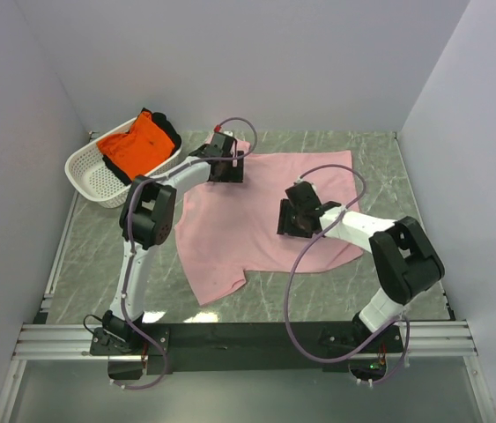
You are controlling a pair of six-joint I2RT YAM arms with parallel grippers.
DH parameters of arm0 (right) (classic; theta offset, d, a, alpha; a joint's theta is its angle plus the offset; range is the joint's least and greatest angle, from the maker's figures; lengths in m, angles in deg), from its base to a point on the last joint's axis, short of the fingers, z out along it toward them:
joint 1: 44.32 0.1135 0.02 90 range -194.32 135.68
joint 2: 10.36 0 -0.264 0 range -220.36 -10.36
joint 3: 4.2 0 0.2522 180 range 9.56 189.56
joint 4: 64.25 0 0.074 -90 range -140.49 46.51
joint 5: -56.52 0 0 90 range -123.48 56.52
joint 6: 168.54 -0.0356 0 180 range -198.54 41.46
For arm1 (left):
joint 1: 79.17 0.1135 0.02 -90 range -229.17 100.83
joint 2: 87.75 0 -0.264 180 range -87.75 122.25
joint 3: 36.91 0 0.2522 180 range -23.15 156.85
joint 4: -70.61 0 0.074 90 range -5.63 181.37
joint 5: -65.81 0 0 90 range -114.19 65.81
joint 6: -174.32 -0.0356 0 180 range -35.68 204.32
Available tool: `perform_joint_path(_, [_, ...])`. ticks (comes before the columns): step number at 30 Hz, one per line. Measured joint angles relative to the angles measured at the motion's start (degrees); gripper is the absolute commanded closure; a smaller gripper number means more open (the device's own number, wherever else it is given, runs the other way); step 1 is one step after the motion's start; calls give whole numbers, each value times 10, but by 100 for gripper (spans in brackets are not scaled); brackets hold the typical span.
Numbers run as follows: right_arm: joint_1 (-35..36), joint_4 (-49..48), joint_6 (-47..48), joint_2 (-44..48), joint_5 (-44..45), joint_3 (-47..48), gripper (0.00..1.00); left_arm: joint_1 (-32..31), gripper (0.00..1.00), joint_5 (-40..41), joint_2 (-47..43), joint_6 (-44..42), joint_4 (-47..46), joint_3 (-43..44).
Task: Fold and stack the t-shirts
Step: Flatten the tshirt out
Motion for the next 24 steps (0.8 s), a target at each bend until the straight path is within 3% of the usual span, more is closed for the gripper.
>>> perform_joint_path(5, [0, 7, -9, 37, 25, -17, 36, 10, 6, -4, 6, 0, 2, 12])
perform_joint_path(11, [-3, 34, -33, 195, 80, -86, 30, 14, 6, -11, 5, -4, -8, 8])
perform_joint_path(15, [-26, 54, -51, 291, 104, -137, 22, 10, 6, -15, -29, -7, -28, -40])
perform_joint_path(19, [-82, 76, -70, 349, 114, -184, 20, -15, 5, -8, -136, 2, -55, -149])
perform_joint_path(24, [-156, 95, -88, 402, 98, -237, 20, -64, 5, 16, -359, 47, -126, -337])
